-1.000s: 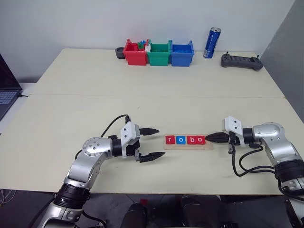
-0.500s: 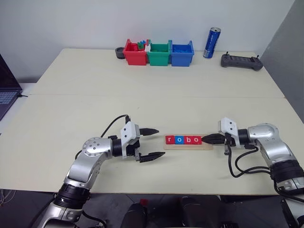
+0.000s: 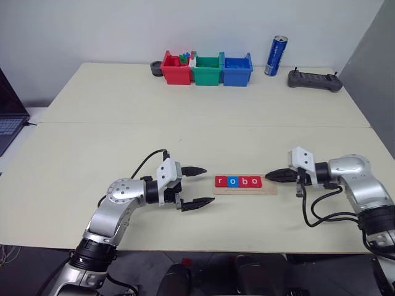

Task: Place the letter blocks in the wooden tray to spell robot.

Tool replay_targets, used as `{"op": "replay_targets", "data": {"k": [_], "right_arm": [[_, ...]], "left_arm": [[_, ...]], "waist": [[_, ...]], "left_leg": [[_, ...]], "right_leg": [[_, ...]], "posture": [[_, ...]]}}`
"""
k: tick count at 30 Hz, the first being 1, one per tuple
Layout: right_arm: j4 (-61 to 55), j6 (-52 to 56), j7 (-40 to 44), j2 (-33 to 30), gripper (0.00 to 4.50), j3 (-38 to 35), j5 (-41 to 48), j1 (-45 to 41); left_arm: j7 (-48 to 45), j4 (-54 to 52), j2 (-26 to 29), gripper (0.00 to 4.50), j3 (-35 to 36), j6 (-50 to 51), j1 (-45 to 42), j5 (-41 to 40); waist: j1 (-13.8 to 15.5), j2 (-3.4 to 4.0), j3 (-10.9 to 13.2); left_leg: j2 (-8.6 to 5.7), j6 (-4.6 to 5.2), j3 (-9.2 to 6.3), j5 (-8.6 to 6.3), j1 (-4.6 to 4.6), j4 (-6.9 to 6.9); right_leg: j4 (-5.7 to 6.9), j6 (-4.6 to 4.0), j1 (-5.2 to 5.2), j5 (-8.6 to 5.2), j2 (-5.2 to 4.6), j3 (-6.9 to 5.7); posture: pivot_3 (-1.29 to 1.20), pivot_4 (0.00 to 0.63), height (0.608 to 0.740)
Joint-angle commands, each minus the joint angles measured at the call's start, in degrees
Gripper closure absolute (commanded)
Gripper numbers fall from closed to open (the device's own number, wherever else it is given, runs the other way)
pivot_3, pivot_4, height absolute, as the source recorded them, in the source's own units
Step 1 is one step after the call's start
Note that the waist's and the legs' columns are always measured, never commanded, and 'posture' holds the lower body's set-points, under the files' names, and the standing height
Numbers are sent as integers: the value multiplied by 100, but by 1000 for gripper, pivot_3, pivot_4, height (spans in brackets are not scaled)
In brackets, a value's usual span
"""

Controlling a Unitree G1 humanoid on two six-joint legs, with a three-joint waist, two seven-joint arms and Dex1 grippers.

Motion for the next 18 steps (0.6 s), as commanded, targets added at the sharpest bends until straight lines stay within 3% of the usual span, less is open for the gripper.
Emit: {"op": "replay_targets", "data": {"k": [1,4,6,11,15,18], "right_arm": [[-836,593,-238,-242,4443,-544,419,299],[-1717,1345,-1033,-241,3919,-1281,702,951],[-2402,1765,-1725,-83,3310,-1816,702,1677],[-3556,2546,-3264,663,1537,-2599,643,2907],[-3962,3141,-4710,1472,108,-3128,507,3021],[-4163,3357,-5748,1971,49,-3382,148,2995]], "left_arm": [[-28,-156,-33,0,28,-91,-38,-72],[-52,-128,-74,0,-3,-104,-77,-70],[-84,-91,-86,0,-9,-120,-107,-75],[-176,-9,-104,0,-38,-161,-165,-83],[-243,-18,-158,0,-80,-154,-220,-118],[-294,-46,-228,0,-108,-130,-281,-133]], "waist": [[10,0,0],[36,0,0],[58,-1,-1],[110,2,-3],[84,7,-6],[90,9,-7]], "left_leg": [[0,0,0,0,0,0],[-1,0,-1,0,-1,0],[0,0,-2,0,-1,-1],[1,0,2,0,-1,0],[0,-2,11,2,7,1],[0,-4,5,3,7,2]], "right_leg": [[0,0,0,0,0,0],[0,0,0,0,0,-1],[1,0,0,0,2,-1],[2,1,0,-2,6,4],[18,1,0,-2,7,16],[22,1,0,-3,11,11]], "posture": [[0,150,740],[0,150,740],[0,150,740],[0,150,740],[0,150,740],[0,150,740]]}}
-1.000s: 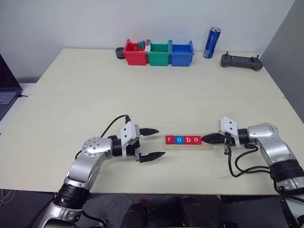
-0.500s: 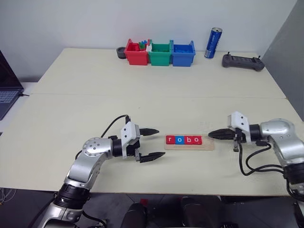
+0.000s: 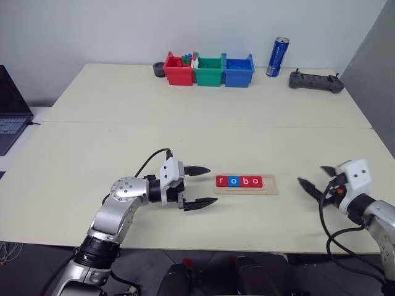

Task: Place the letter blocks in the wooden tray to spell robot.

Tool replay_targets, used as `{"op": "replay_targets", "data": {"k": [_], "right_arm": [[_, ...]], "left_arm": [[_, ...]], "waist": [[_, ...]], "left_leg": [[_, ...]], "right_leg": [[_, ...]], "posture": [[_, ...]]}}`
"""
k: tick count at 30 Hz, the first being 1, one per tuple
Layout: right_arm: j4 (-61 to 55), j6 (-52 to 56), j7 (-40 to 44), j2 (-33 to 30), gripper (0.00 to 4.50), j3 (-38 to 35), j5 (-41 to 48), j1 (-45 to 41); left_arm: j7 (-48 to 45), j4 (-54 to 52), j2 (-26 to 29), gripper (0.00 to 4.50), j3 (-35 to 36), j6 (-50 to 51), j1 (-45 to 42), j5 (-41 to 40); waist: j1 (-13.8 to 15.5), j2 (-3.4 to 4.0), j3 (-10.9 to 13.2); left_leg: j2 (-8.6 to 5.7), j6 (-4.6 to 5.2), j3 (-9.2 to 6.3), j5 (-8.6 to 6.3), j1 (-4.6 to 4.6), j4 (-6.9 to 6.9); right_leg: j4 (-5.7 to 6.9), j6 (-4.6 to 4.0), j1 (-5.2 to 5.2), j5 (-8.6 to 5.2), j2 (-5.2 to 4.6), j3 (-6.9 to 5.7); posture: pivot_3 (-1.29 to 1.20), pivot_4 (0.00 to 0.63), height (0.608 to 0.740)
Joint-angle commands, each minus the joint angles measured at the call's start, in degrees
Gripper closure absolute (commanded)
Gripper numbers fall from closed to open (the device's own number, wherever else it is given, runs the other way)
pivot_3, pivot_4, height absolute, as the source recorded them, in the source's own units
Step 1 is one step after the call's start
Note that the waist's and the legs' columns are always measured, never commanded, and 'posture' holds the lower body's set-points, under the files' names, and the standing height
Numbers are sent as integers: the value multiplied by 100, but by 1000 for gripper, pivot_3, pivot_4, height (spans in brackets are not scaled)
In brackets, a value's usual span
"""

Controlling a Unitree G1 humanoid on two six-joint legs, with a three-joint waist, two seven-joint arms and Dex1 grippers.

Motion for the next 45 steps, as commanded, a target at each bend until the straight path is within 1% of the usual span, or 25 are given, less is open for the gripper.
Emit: {"op": "replay_targets", "data": {"k": [1,4,8,12,16,22,29,35,41,44,45], "right_arm": [[-346,218,-1058,302,49,-384,-351,-53],[-189,163,-1506,442,49,-351,-603,-61],[191,163,-1580,481,49,-512,-365,-301],[643,-58,-1407,267,49,-556,-337,-342],[1400,-414,-1190,-6,49,-611,-297,-464],[2295,-859,-810,-268,49,-749,-17,-702],[3132,-904,-207,-570,49,-761,437,-1122],[4060,-1290,31,-875,49,-570,293,-1429],[4497,-1315,36,-1011,49,-461,274,-1658],[4610,-1304,7,-1024,624,-504,319,-1718],[4637,-1317,24,-1027,941,-502,328,-1727]], "left_arm": [[-69,-138,-70,0,-35,-46,-156,-118],[-99,-39,-132,0,-65,-83,-231,-80],[-141,26,-185,0,-91,-117,-286,-60],[-177,25,-221,0,-98,-114,-314,-56],[-160,56,-275,0,-130,-124,-368,-29],[-148,113,-303,0,-116,-131,-453,-15],[-166,159,-294,0,-110,-122,-511,-9],[-186,167,-273,0,-107,-111,-535,-17],[-177,150,-257,0,-93,-102,-526,-20],[-158,150,-257,0,-87,-99,-517,-16],[-157,160,-257,0,-88,-106,-517,-11]], "waist": [[2,2,-1],[2,5,-3],[-37,7,-4],[-52,7,-4],[-71,7,-4],[-94,7,-4],[-114,7,-4],[-107,8,-4],[-119,8,-4],[-118,8,-4],[-118,8,-4]], "left_leg": [[0,0,-1,0,-1,0],[0,0,1,0,-1,-2],[0,0,2,0,1,-3],[0,1,1,0,0,-4],[0,2,2,0,0,-4],[0,2,3,0,0,-6],[0,3,4,0,2,-5],[-1,3,4,0,0,-5],[-1,3,5,0,1,-5],[0,3,5,0,1,-5],[0,3,5,0,1,-5]], "right_leg": [[0,-1,0,-1,1,-1],[0,-2,-1,-1,1,0],[0,-2,-1,-1,2,2],[0,-3,-1,-2,3,0],[0,-4,-1,-2,3,2],[0,-4,-1,-2,4,2],[1,-4,-1,-2,5,4],[-2,-4,0,-2,4,4],[-1,-4,0,-2,4,6],[0,-4,0,-2,5,6],[-1,-4,0,-2,5,6]], "posture": [[0,150,740],[0,150,740],[0,150,740],[0,150,740],[0,150,740],[0,150,740],[0,150,740],[0,150,740],[0,150,740],[0,150,740],[0,150,740]]}}
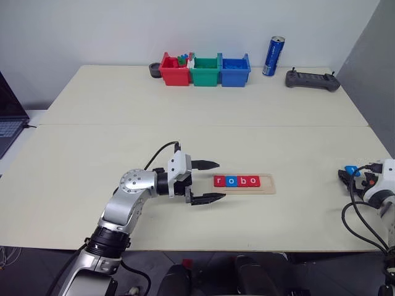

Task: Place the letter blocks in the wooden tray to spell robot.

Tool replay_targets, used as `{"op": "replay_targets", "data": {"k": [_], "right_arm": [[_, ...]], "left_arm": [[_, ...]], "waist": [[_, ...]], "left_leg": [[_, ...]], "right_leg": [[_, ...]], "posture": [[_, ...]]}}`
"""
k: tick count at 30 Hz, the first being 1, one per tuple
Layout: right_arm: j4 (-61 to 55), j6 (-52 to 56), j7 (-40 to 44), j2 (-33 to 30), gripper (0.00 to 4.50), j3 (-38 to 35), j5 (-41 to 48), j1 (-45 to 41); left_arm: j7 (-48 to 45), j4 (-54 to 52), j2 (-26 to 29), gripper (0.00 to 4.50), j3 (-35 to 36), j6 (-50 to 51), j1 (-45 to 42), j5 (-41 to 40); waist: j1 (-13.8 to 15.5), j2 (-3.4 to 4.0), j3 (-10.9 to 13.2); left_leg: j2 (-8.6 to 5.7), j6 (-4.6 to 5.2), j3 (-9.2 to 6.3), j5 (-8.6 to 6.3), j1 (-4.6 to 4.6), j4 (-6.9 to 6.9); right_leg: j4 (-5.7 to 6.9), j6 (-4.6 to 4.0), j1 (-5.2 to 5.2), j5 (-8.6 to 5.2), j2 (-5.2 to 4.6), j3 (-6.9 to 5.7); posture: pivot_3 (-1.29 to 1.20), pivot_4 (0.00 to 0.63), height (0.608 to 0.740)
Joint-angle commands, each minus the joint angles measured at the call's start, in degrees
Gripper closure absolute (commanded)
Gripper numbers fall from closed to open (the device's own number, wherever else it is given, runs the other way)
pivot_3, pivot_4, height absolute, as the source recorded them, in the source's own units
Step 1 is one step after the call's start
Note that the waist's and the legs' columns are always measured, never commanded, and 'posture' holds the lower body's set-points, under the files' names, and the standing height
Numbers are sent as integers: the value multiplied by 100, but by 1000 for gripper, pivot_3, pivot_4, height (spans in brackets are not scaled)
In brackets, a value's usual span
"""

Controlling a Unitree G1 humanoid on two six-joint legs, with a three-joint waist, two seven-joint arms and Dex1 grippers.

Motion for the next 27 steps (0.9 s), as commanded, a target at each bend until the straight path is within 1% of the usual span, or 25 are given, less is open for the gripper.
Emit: {"op": "replay_targets", "data": {"k": [1,2,3,6,10,12,14,16,19,21,23,27], "right_arm": [[57,-107,29,-131,1258,-63,69,-66],[84,-126,40,-134,1711,-56,67,-66],[102,-139,34,-131,1983,-54,67,-68],[78,-164,25,-113,3021,-17,57,-51],[-362,-40,100,-113,3042,334,-114,168],[-1208,450,35,33,3042,514,27,450],[-2502,1231,-387,346,3042,709,192,790],[-3514,1898,-820,666,3042,844,290,952],[-4429,2604,-1393,1124,3042,971,319,906],[-4869,3003,-1905,1531,3042,1119,182,802],[-5106,3273,-2212,1800,3042,1249,49,798],[-5315,3543,-2555,2103,3042,1457,-159,1023]], "left_arm": [[-13,-93,10,0,11,-74,-48,-30],[-9,-94,9,0,10,-70,-50,-30],[-8,-86,7,0,10,-71,-57,-28],[-7,-67,5,0,10,-71,-73,-25],[-9,-77,10,0,8,-74,-60,-23],[-17,-102,28,0,15,-73,-32,-30],[-31,-146,56,0,25,-70,16,-44],[-36,-175,75,0,26,-67,47,-53],[-36,-203,87,0,24,-65,77,-57],[-30,-207,81,0,16,-68,82,-55],[-30,-212,84,0,10,-75,89,-55],[-45,-231,99,0,7,-87,120,-57]], "waist": [[0,0,0],[0,0,0],[0,0,0],[0,0,0],[-3,0,0],[-2,1,-1],[-5,3,-2],[-18,5,-3],[-10,6,-3],[14,6,-3],[21,6,-3],[68,6,-3]], "left_leg": [[0,0,0,0,0,0],[0,0,0,0,0,0],[0,0,0,0,0,0],[0,0,0,0,0,0],[1,0,0,0,0,0],[1,0,-2,0,0,-1],[5,0,-6,0,0,-6],[14,0,-10,0,1,-6],[14,-2,-12,1,0,-3],[11,-2,-12,1,0,-3],[10,-2,-13,1,-3,-4],[8,-2,-17,1,-6,-12]], "right_leg": [[0,0,0,0,0,0],[0,0,0,0,0,0],[0,0,0,0,0,0],[0,0,0,0,0,0],[0,0,0,0,0,0],[0,0,0,0,1,-1],[0,0,-1,0,5,-3],[3,-2,-2,-1,13,-4],[6,-3,-3,-2,14,-5],[5,-3,-3,-3,12,-4],[2,-3,-4,-3,11,-6],[-7,-7,-5,-6,7,-15]], "posture": [[0,150,740],[0,150,740],[0,150,740],[0,150,740],[0,150,740],[0,150,740],[0,150,740],[0,150,740],[0,150,740],[0,150,740],[0,150,740],[0,150,740]]}}
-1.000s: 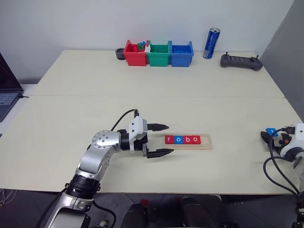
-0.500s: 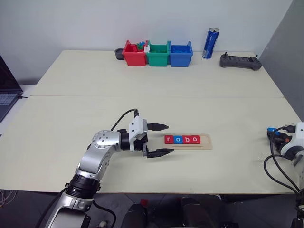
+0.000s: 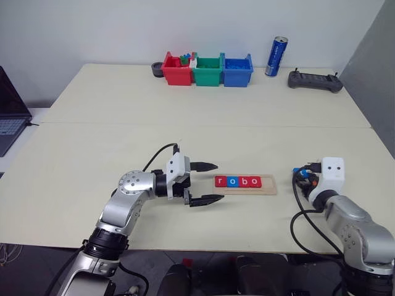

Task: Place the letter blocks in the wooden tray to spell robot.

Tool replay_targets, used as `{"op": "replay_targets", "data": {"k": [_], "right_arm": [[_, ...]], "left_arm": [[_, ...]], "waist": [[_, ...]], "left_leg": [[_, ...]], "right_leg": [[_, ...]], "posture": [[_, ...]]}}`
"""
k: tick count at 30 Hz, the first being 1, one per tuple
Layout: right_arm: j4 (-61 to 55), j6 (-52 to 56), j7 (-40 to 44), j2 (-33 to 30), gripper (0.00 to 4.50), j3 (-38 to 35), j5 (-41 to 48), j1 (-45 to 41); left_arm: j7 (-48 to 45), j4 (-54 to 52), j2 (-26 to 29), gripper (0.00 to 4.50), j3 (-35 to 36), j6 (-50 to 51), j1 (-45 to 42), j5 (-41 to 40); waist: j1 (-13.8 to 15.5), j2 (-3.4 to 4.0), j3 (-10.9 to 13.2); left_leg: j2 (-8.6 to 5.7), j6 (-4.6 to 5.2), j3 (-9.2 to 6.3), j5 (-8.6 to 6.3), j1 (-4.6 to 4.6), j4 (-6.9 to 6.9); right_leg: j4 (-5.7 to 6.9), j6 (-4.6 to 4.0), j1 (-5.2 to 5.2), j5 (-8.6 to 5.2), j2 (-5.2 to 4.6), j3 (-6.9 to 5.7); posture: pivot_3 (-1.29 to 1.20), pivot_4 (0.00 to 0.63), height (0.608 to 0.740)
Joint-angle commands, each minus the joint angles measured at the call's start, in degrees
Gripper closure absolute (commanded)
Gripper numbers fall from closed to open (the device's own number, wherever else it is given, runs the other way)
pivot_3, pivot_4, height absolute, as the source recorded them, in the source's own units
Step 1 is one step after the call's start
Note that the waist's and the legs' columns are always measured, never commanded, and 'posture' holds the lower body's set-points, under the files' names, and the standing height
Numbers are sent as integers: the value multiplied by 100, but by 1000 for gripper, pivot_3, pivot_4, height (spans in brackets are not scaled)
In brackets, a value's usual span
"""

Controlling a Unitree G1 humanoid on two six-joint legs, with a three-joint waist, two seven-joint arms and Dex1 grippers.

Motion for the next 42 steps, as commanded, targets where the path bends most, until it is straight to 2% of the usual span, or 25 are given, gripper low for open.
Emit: {"op": "replay_targets", "data": {"k": [1,7,11,16,21,24,27,31,35,42], "right_arm": [[-341,233,-304,189,3042,-6,-155,220],[-841,655,-417,440,3042,142,-147,630],[-952,747,-244,461,1686,76,-23,677],[-1147,950,29,130,12,-274,119,469],[-1500,1323,746,-718,12,-535,475,403],[-1457,1181,1612,-1640,12,-638,797,430],[-1033,-13,3082,-2912,12,-418,769,829],[644,-2352,4738,-3691,12,-342,404,978],[2390,-4234,5662,-3912,12,51,1,541],[4003,-5486,6530,-3848,12,832,-341,-506]], "left_arm": [[-48,-215,37,0,6,-89,30,-57],[-77,-204,56,0,-2,-93,36,-54],[-83,-165,19,0,-28,-105,-3,-42],[-106,-146,-16,0,-37,-122,-8,-33],[-98,-129,-56,0,-39,-142,3,-12],[-101,-105,-72,0,-40,-169,10,0],[-104,-72,-105,0,-51,-182,-18,13],[-98,78,-177,0,-73,-255,-141,46],[-139,149,-208,0,-100,-400,-217,96],[-103,93,-181,0,-106,-373,-167,98]], "waist": [[17,0,0],[8,-1,-1],[-1,-4,-3],[1,-5,-3],[-3,-4,-2],[-5,-4,-1],[-8,-6,2],[-6,-22,9],[-16,-27,12],[-42,-27,12]], "left_leg": [[0,0,-3,0,-1,-1],[2,0,-6,-1,0,-5],[2,0,-6,-1,2,-5],[1,0,-5,-1,2,-3],[-1,1,-2,-1,-1,-5],[0,2,-3,-1,0,-6],[-2,3,2,-2,1,-5],[0,4,5,-2,1,-3],[-4,4,13,-2,2,2],[-2,3,10,-2,6,0]], "right_leg": [[-2,-1,0,-2,0,-2],[-2,-5,0,-6,-1,-5],[0,-4,1,-7,0,-6],[0,-4,1,-7,0,-6],[-3,-4,0,-7,-1,-4],[-4,-3,0,-7,0,-5],[-8,2,2,-10,0,-4],[-20,10,7,-14,1,-4],[-23,3,10,-5,-4,2],[-11,1,8,-4,-4,2]], "posture": [[0,150,740],[0,150,740],[0,150,740],[0,150,740],[0,150,740],[0,150,740],[0,150,740],[0,150,740],[0,150,740],[0,150,740]]}}
